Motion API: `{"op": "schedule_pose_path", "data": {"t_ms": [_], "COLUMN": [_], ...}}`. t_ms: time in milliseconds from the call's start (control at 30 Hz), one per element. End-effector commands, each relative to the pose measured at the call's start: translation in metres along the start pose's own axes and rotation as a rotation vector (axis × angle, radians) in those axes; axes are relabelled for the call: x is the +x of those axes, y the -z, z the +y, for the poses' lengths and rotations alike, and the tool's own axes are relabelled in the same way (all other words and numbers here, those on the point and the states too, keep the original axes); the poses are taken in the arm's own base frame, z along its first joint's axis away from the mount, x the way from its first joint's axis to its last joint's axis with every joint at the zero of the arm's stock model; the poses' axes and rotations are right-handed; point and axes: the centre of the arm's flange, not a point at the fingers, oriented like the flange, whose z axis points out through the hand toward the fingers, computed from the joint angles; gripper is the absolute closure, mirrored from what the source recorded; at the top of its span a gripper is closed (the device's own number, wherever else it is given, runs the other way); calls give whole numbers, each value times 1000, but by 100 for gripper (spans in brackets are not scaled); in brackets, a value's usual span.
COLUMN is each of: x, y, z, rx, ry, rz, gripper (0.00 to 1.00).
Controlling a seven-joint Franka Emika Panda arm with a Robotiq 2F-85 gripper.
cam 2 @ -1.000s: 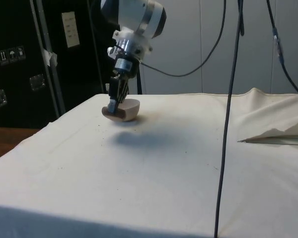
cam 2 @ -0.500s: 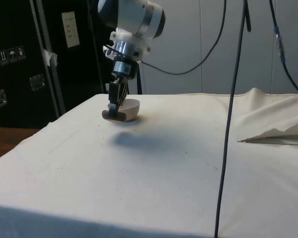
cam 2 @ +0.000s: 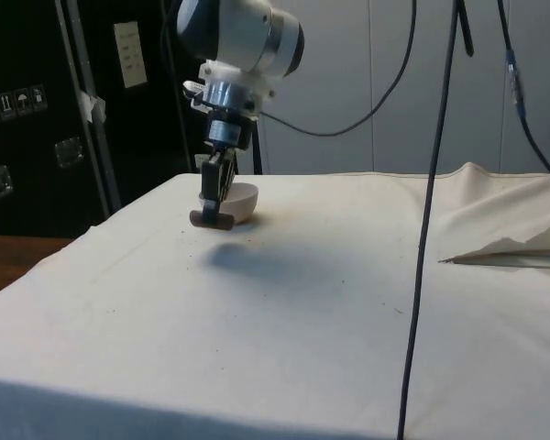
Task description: Pour the coffee beans from the cup into the bowl.
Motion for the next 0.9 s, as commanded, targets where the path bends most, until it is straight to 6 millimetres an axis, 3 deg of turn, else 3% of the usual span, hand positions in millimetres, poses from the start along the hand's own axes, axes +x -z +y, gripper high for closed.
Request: {"op": "schedule_pose_path", "data": {"t_ms": [0, 867], "x": [-2, -4], "y": [0, -15], "z": [-2, -17], "rx": [-22, -153], "ry": [-2, 54], "rz": [-5, -61], "gripper": [100, 100]}}
